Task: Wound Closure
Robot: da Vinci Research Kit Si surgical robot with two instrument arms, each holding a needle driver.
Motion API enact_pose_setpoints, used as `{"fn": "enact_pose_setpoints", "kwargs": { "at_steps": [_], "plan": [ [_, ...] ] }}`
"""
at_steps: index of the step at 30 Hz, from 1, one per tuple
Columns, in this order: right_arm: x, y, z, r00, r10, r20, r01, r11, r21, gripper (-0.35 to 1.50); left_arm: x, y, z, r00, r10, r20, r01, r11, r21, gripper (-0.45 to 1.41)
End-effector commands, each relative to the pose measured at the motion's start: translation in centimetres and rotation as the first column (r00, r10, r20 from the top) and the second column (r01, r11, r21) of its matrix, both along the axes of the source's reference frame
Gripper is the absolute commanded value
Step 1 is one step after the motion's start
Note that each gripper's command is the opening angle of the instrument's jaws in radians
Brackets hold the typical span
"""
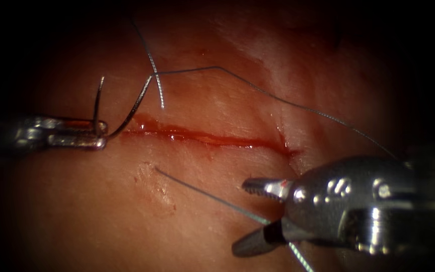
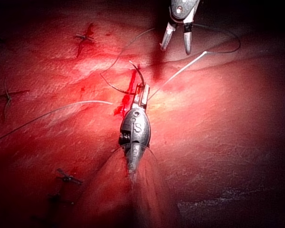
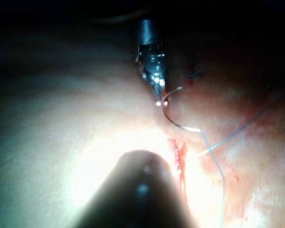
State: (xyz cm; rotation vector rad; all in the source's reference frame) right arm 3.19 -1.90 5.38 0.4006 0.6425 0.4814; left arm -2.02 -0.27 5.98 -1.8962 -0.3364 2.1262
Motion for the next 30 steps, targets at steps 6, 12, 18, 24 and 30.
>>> {"fn": "enact_pose_setpoints", "kwargs": {
  "at_steps": [6, 12, 18, 24, 30],
  "plan": [
    [0.72, -0.05, 0.67, 0.993, -0.074, 0.09, 0.07, 0.997, 0.043, 1.33, -0.03, -0.03, 0.07, 1.0, 0.003, 0.003, -0.003, 1.0, 0.0, -0.45],
    [0.79, -0.29, 1.11, 0.972, -0.127, 0.199, 0.104, 0.987, 0.121, 1.18, -0.03, -0.03, 0.07, 1.0, 0.004, 0.004, -0.004, 1.0, 0.0, -0.45],
    [0.9, -0.44, 1.37, 0.962, -0.131, 0.238, 0.095, 0.983, 0.156, 1.08, -0.03, -0.03, 0.06, 1.0, 0.005, 0.005, -0.005, 1.0, 0.0, -0.45],
    [0.89, -0.37, 1.26, 0.963, -0.119, 0.24, 0.081, 0.983, 0.163, -0.35, -0.02, -0.03, 0.06, 1.0, 0.01, 0.001, -0.01, 1.0, 0.001, -0.45],
    [0.81, -0.36, 1.12, 0.965, -0.111, 0.238, 0.077, 0.986, 0.146, -0.35, -0.02, -0.03, 0.06, 1.0, 0.012, 0.002, -0.012, 1.0, 0.001, -0.45]
  ]
}}
